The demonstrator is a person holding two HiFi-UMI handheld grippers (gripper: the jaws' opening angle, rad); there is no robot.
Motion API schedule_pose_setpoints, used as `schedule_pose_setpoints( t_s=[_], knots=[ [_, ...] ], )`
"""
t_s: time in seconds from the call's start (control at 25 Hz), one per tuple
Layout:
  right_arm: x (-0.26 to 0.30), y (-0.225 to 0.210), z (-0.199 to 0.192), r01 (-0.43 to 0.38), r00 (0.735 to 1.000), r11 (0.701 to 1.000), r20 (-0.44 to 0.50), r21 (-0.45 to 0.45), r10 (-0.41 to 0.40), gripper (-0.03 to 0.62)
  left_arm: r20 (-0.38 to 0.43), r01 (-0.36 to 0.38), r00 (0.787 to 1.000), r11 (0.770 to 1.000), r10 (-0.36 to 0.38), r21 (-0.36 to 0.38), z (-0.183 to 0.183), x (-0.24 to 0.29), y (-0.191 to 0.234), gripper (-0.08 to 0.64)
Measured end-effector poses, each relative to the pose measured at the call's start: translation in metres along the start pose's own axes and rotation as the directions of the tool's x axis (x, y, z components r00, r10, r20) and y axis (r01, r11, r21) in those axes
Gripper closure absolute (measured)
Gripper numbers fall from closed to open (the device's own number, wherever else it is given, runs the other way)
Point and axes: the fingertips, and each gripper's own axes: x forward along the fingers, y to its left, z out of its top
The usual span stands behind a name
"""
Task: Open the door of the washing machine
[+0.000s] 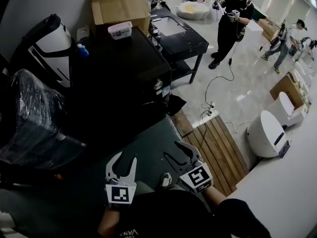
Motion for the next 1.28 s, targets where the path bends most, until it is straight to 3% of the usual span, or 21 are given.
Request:
schedule_pose_setpoints(
  t_s=[0.28, 0.84, 1.12, 1.28],
  knots=[
    [0.036, -0.020, 0.003, -0.043, 0.999, 0.999, -0.019, 0.006, 0.043, 0.368, -0.047, -0.025, 0.999, 1.000, 0.025, 0.009, -0.005, 0.028, 0.021, 0.396],
    [0.119, -0.019, 0.015, 0.017, 0.998, 0.999, -0.065, 0.037, -0.014, 0.365, -0.053, 0.085, 0.995, 0.995, -0.083, 0.042, -0.010, 0.075, 0.089, 0.396],
    [0.149, -0.032, 0.005, 0.044, 0.993, 0.999, -0.106, -0.029, -0.047, 0.362, -0.082, 0.112, 0.991, 0.991, -0.106, 0.072, -0.037, 0.102, 0.114, 0.396],
    [0.161, -0.050, -0.007, 0.028, 0.990, 0.999, -0.136, -0.041, -0.034, 0.363, -0.103, 0.112, 0.989, 0.993, -0.107, 0.048, -0.050, 0.124, 0.117, 0.396]
  ],
)
